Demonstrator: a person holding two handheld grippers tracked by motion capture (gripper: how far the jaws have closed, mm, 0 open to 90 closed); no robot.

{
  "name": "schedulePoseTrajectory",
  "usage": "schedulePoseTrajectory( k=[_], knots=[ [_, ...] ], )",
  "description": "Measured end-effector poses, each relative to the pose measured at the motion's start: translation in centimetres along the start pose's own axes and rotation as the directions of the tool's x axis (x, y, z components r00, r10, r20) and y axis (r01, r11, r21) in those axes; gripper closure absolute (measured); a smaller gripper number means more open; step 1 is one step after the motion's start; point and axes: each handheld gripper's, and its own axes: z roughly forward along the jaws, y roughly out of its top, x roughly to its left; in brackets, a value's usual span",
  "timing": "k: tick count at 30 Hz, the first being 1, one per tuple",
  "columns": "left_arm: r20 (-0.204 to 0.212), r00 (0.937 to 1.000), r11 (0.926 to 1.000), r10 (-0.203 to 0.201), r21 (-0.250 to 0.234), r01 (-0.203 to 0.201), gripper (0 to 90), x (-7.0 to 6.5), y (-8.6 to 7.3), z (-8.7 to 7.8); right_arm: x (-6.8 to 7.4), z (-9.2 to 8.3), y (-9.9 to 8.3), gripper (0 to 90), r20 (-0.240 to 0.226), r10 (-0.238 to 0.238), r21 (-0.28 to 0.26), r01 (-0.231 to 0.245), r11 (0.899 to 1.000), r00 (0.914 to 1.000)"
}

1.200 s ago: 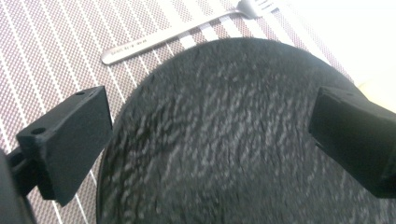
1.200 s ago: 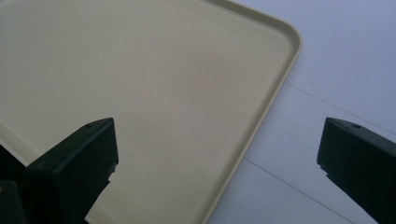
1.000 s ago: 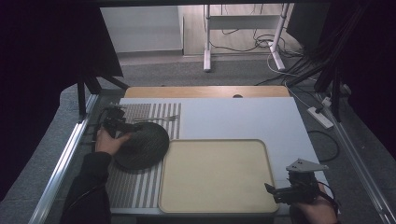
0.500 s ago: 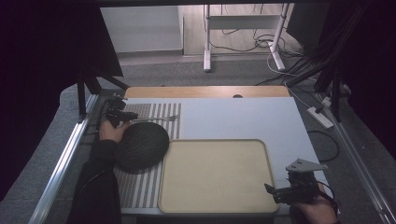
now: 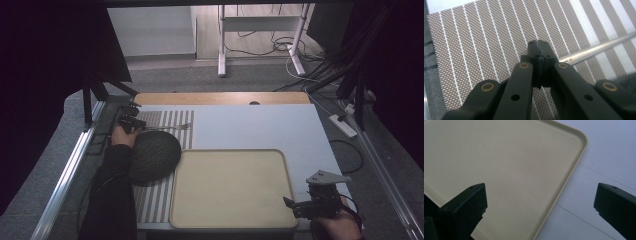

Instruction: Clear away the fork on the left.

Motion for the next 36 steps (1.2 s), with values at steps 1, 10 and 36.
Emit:
schedulePoseTrajectory(
  k=[1, 10, 36],
  knots=[
    [0.002, 1.0000, 0.9999, 0.008, 0.012, -0.008, 89.3, 0.0, -0.1, -0.1, 0.0, 0.0, 0.0, 0.0, 0.000, 0.000, 0.000, 0.000, 1.000, 1.0000],
    [0.092, 0.9953, 0.9949, 0.029, 0.094, -0.038, 89.3, -0.4, -0.9, -1.1, 0.1, 0.0, 0.0, 0.0, 0.001, -0.006, 0.004, 0.006, 1.000, 1.0000],
    [0.232, 0.9688, 0.9962, 0.086, -0.032, -0.081, 7.0, -4.1, 2.6, -1.2, 0.1, 0.0, 0.0, 0.0, -0.005, -0.009, 0.006, 0.009, 1.000, 0.9999]
  ],
)
